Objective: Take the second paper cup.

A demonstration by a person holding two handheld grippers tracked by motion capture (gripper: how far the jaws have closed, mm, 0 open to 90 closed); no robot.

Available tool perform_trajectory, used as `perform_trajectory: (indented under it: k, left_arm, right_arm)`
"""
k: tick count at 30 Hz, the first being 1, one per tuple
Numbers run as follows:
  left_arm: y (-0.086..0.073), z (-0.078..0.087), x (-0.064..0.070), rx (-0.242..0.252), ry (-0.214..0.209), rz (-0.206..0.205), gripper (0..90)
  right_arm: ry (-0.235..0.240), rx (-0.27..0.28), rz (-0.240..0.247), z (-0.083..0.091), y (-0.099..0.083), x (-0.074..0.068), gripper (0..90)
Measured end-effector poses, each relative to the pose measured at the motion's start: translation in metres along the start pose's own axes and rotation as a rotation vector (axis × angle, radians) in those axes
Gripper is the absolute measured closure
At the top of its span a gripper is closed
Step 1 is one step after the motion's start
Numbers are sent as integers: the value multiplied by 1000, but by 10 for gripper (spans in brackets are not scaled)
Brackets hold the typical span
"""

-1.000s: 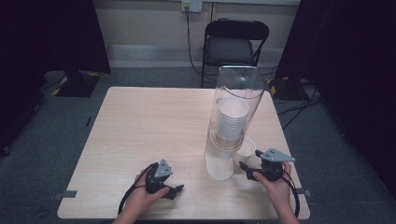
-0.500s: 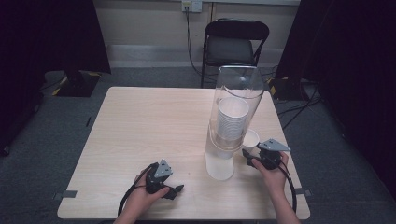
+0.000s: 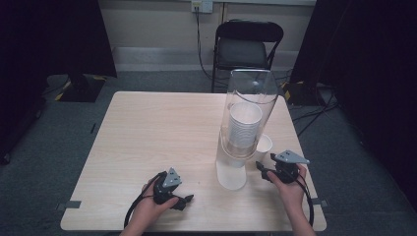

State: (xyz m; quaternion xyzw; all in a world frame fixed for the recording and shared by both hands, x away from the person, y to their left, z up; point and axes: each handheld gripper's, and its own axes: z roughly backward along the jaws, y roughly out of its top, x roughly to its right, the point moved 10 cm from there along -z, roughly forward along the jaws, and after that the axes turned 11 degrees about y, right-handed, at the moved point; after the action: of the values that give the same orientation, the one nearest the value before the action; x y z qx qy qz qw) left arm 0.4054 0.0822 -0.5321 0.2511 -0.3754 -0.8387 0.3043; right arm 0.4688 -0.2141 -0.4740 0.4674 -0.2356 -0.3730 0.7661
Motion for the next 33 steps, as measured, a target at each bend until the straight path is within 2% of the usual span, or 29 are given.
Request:
perform_trajectory:
  k: [4,10,15,29,33]
  left_arm:
    - [0,0,0,2,0,3,148]
    - [0,0,0,3,-1,3,148]
    - [0,0,0,3,0,4,148]
    - [0,0,0,0,-1,-1,148]
    - [0,0,0,-1,0,0,148]
  right_arm:
    - [56,-15,38,3,-1,-19,269]
    - [143,-13,65,1,1,-42,229]
    - [207,-2,66,-3,5,-57,220]
    - [280,24,88,-10,20,-81,203]
    - [296,39,75,-11,24,-85,202]
